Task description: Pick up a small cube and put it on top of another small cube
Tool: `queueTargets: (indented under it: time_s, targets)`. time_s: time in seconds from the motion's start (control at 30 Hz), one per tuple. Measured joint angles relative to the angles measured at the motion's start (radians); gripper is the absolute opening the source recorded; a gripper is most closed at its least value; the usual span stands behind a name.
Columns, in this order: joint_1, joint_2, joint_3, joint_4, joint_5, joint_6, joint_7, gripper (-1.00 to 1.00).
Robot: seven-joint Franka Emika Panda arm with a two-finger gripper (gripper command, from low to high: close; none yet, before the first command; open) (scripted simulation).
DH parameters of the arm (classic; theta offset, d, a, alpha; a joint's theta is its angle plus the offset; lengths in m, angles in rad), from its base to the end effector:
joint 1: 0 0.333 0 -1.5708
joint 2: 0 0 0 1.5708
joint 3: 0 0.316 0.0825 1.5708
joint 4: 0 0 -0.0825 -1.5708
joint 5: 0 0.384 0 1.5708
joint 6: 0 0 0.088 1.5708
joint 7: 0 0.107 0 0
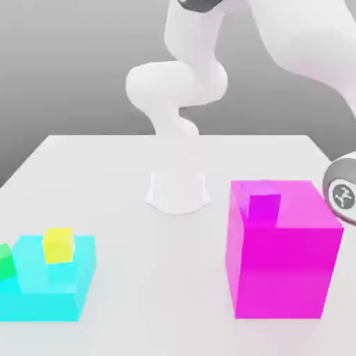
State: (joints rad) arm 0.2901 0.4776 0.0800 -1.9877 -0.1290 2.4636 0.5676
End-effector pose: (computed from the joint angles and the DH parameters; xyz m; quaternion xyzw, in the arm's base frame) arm 0.5702 0.2200 0.2216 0.9984 -0.0529 0.0105 0.0194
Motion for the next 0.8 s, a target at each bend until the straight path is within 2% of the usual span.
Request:
queueTargets:
  time_s: [0.47,0.57,0.63,0.67,0.7,0.8]
  targets:
    - [-0.37,-0.344,-0.253,-0.311,0.072,-0.019,-0.365,-1.0]
    - [-0.535,-0.409,-0.333,-0.379,0.106,-0.019,-0.487,-1.0]
    - [-0.661,-0.387,-0.381,-0.401,0.162,0.015,-0.625,-1.0]
    - [-0.68,-0.361,-0.386,-0.408,0.186,0.044,-0.669,-1.0]
    - [-0.689,-0.338,-0.385,-0.415,0.203,0.071,-0.695,1.0]
    - [-0.689,-0.338,-0.385,-0.415,0.203,0.071,-0.695,1.0]
